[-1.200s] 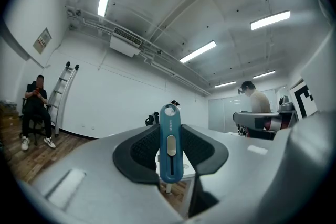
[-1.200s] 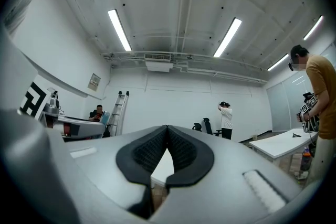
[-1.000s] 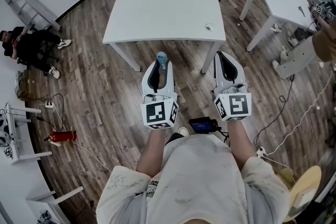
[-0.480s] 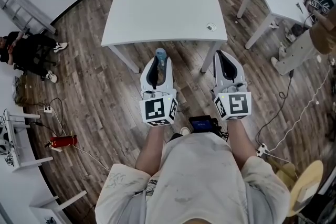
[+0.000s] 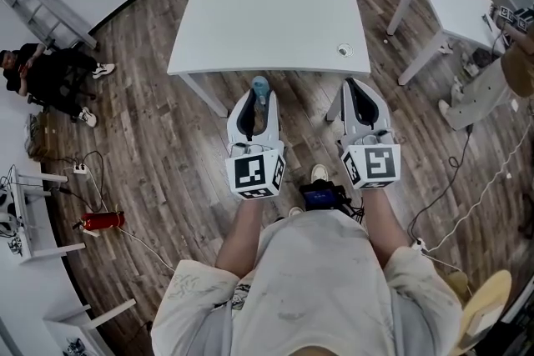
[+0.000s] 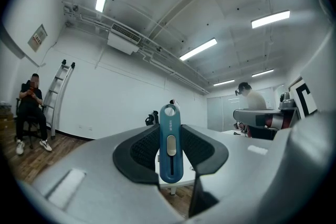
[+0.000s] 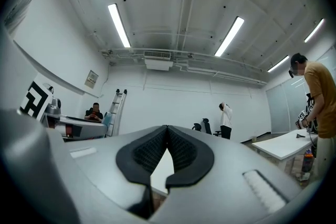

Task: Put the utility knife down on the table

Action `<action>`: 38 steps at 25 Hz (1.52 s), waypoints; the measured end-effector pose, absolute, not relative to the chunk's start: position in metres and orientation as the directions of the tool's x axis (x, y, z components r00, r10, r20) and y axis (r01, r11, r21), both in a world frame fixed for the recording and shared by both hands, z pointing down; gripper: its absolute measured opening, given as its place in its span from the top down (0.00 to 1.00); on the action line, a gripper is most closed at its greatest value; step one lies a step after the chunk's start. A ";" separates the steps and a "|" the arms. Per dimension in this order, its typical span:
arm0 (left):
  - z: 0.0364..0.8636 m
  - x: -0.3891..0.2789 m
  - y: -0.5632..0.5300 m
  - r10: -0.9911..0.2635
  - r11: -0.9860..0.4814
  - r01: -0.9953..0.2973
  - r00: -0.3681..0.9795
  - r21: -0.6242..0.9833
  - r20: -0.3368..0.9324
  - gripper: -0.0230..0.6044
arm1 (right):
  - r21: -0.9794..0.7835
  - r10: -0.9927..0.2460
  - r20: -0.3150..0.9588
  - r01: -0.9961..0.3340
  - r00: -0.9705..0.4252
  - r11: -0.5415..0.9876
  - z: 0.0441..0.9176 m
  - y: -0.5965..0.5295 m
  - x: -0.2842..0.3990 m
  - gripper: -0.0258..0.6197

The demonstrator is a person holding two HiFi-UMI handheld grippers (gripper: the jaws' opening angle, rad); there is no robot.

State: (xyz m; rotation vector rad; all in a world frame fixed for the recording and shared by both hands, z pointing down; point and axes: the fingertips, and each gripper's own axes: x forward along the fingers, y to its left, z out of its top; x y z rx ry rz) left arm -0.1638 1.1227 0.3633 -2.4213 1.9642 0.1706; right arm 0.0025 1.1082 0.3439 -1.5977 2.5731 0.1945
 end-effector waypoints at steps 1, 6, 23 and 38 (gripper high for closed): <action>0.364 -0.161 1.119 -0.974 -0.208 -0.977 0.202 0.052 -0.098 0.73 | 0.052 -0.882 -0.160 -0.896 -0.443 0.441 0.344 1.104 0.005 0.95; 0.360 -0.162 1.044 -0.975 -0.205 -0.977 0.200 0.050 -0.096 0.73 | 0.051 -0.880 -0.156 -0.893 -0.449 0.447 0.342 1.028 0.001 0.95; 0.346 0.057 0.629 -0.978 -0.197 -0.980 0.194 0.040 -0.077 0.73 | 0.010 -0.884 -0.145 -0.894 -0.445 0.449 0.332 0.609 0.221 0.95; 0.370 0.281 0.241 -0.987 -0.146 -0.989 0.146 -0.002 -0.070 0.73 | -0.023 -0.857 -0.157 -0.866 -0.490 0.499 0.363 0.213 0.442 0.95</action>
